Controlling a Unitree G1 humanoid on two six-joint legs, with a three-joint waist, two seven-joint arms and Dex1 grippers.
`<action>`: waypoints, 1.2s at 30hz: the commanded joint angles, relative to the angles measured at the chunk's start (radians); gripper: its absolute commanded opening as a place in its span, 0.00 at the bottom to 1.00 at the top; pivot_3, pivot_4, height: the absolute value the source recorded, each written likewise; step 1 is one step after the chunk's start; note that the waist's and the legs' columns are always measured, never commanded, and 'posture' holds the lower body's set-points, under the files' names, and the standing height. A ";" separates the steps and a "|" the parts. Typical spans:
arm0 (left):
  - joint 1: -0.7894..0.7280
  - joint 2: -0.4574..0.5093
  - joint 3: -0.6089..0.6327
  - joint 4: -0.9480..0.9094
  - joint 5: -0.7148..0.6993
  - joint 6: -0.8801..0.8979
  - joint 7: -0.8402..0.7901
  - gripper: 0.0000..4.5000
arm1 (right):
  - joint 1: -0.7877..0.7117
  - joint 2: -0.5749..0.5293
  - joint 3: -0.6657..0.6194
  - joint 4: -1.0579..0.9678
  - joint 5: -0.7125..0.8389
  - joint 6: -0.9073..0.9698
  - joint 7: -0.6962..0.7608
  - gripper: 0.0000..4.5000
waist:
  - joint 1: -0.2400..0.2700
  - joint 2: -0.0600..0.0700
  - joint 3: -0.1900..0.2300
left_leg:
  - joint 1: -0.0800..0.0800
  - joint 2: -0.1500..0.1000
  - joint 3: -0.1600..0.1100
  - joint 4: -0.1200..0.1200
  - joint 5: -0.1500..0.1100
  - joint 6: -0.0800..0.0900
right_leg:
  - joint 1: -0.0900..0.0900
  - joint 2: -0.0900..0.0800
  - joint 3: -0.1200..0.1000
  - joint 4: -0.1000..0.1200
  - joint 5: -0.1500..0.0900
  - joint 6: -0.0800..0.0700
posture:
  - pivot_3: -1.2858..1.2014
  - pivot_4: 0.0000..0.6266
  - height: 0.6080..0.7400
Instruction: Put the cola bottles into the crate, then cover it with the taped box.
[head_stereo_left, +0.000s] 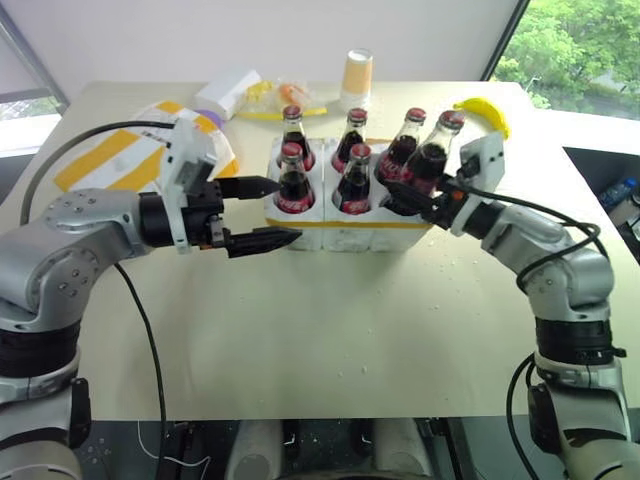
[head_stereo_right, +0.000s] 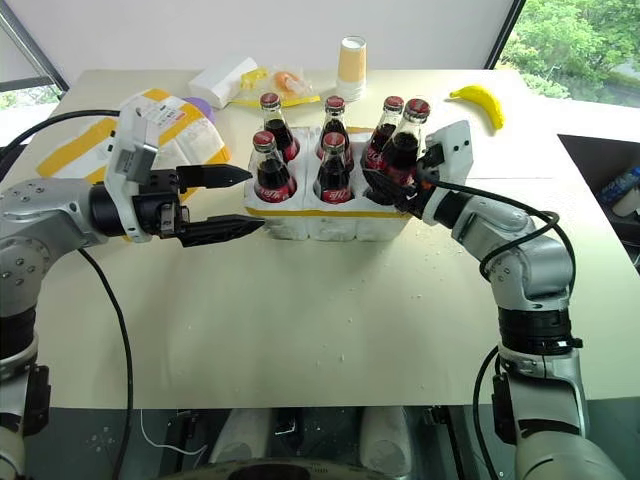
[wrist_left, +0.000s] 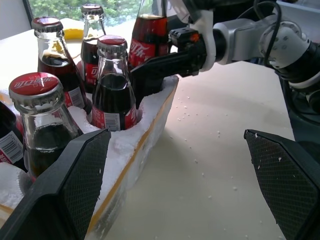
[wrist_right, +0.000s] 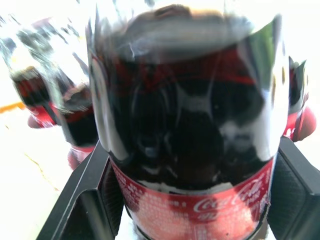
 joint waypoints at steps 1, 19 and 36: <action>-0.012 0.006 0.014 -0.016 0.003 -0.024 0.000 1.00 | -0.051 -0.003 0.026 0.057 -0.063 -0.047 0.026 0.74 | -0.001 -0.001 -0.001 | 0.000 0.000 0.000 0.000 0.000 0.000 | 0.000 0.000 0.000 0.000 0.000 0.000 | 0.52 0.24 1.00; 0.253 0.176 0.199 -0.037 0.282 -0.153 0.142 1.00 | -0.044 -0.310 -0.277 -0.188 0.169 0.166 0.240 0.98 | 0.002 -0.001 0.000 | 0.000 0.000 0.000 -0.001 0.000 0.000 | -0.001 0.000 0.000 -0.001 0.000 0.000 | 0.52 0.24 1.00; 0.773 0.277 0.253 0.138 1.082 -0.517 0.457 1.00 | 0.038 -0.500 -0.391 -0.256 0.394 0.209 0.494 0.98 | 0.003 -0.001 -0.001 | -0.002 0.004 0.001 -0.004 -0.003 0.003 | -0.010 -0.004 0.002 -0.001 0.001 -0.003 | 0.52 0.24 1.00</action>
